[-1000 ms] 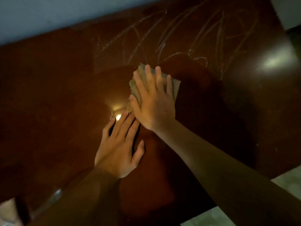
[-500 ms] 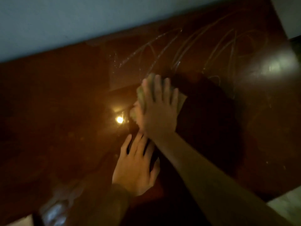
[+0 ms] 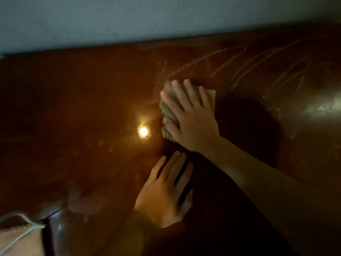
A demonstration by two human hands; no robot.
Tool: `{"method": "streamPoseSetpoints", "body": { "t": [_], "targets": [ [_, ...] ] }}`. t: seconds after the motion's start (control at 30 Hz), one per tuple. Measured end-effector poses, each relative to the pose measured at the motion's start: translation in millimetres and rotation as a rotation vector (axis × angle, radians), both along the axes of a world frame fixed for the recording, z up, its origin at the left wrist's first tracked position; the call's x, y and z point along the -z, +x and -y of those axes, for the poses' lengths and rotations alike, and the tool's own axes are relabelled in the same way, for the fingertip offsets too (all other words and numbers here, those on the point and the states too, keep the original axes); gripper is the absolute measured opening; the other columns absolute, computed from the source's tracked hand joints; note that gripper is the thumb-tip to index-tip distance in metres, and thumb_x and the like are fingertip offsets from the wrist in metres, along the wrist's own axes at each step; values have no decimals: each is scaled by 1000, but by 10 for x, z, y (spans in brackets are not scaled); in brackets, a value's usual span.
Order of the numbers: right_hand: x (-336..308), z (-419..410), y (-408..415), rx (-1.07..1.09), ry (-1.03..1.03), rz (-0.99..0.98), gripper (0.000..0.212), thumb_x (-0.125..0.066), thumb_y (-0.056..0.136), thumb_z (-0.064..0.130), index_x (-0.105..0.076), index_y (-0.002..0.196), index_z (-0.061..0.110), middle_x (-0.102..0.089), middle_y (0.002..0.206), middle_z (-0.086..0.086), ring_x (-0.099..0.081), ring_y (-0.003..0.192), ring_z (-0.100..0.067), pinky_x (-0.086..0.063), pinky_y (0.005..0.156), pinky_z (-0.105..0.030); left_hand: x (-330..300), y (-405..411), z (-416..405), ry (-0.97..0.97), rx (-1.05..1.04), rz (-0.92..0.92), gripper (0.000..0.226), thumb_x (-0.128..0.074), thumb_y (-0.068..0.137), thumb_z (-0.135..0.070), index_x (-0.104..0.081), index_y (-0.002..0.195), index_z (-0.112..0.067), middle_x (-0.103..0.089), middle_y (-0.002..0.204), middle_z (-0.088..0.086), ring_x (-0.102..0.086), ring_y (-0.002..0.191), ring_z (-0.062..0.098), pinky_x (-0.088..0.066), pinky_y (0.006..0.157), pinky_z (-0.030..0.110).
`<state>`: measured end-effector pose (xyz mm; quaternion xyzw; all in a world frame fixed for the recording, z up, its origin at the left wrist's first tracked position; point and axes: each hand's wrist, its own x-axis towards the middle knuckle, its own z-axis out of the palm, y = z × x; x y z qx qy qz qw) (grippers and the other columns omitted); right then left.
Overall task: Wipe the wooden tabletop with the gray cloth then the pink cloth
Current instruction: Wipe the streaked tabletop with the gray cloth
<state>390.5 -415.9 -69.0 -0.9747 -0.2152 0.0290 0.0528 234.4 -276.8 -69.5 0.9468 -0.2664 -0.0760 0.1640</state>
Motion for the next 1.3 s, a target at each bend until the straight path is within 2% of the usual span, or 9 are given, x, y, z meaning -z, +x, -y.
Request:
{"method": "streamPoseSetpoints", "body": {
  "t": [0.13, 0.3, 0.33, 0.47, 0.57, 0.67, 0.87, 1.1, 1.3],
  "targets": [
    [-8, 174, 200, -323, -6, 4, 63, -34, 103, 58, -34, 159, 30, -24, 169, -8, -17, 157, -32, -13, 125, -58, -21, 15, 20, 39, -6, -6, 60, -44, 98, -48, -39, 149, -18, -37, 157, 10, -16, 154, 25, -8, 125, 46],
    [-51, -36, 669, -58, -19, 2, 65, -25, 103, 59, -24, 162, 31, -19, 171, -6, -14, 158, -33, -12, 125, -59, -63, 16, 13, 100, -9, -16, 60, -37, 100, -50, -39, 151, -18, -36, 159, 11, -18, 154, 26, -5, 125, 46],
    [-57, -105, 688, -79, -33, -9, 65, -24, 103, 58, -22, 162, 32, -17, 171, -6, -13, 158, -33, -12, 125, -59, -68, 12, 14, 90, -15, -13, 60, -39, 99, -49, -40, 151, -17, -36, 159, 12, -19, 153, 26, -6, 125, 46],
    [-56, -169, 490, -550, -37, -7, 63, -30, 104, 57, -27, 161, 32, -20, 170, -9, -15, 157, -36, -11, 125, -61, -89, -4, 25, 68, -36, -1, 60, -43, 99, -47, -43, 150, -16, -39, 157, 11, -21, 153, 26, -10, 125, 45],
    [5, -172, 262, -623, -44, 40, 61, -33, 104, 55, -32, 160, 31, -24, 169, -9, -19, 156, -35, -15, 124, -60, -113, 11, 29, 97, -21, 8, 59, -45, 98, -48, -48, 148, -17, -44, 155, 11, -25, 151, 26, -15, 123, 45],
    [-39, -267, 483, -672, -35, -32, 62, -30, 103, 58, -28, 160, 33, -21, 171, -7, -16, 157, -33, -13, 125, -59, -157, 38, 24, 205, 4, 14, 62, -40, 97, -51, -49, 148, -18, -43, 155, 11, -28, 150, 26, -14, 121, 45],
    [-76, -721, 1140, -325, -93, -10, 63, -18, 105, 57, -14, 164, 34, -8, 173, -1, -3, 160, -29, -3, 128, -53, -160, 32, 12, 228, -5, 7, 63, -42, 96, -53, -47, 149, -18, -38, 157, 12, -27, 150, 26, -16, 118, 46],
    [-70, -294, 716, -582, -5, -11, 61, -31, 105, 56, -32, 160, 30, -25, 169, -6, -19, 157, -31, -12, 126, -55, -106, 26, 5, 216, -4, 1, 64, -42, 98, -54, -45, 150, -18, -37, 158, 12, -23, 151, 27, -9, 121, 47],
    [-118, -389, 1542, -386, -48, -32, 63, -25, 105, 57, -21, 163, 34, -14, 172, -1, -8, 159, -28, -4, 127, -51, -122, 16, 2, 176, -29, 24, 61, -43, 97, -52, -46, 148, -19, -35, 159, 11, -19, 152, 24, -8, 124, 44]
  ]
}}
